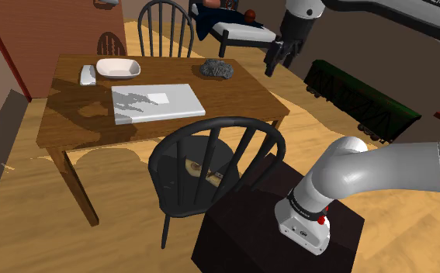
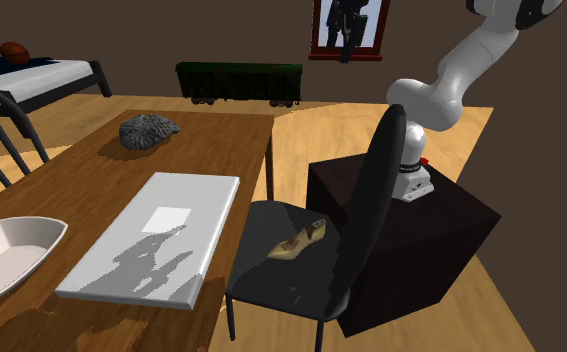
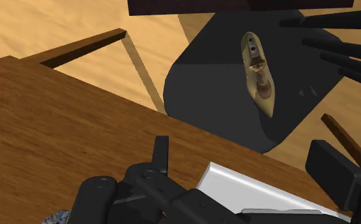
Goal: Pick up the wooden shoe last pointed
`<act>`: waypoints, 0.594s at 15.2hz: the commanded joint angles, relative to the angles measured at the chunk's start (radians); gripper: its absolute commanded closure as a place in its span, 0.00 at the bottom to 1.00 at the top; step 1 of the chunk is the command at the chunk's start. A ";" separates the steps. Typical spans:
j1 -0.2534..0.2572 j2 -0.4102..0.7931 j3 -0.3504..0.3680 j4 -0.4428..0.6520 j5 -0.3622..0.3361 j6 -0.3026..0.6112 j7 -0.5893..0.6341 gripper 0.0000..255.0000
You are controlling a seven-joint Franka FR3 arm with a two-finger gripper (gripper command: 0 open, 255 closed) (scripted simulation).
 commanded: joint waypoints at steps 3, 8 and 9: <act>0.009 -0.008 -0.024 -0.072 0.010 0.069 -0.019 0.00; 0.029 0.000 -0.081 -0.232 0.032 0.247 -0.070 0.00; 0.033 0.006 -0.093 -0.260 0.037 0.284 -0.082 0.00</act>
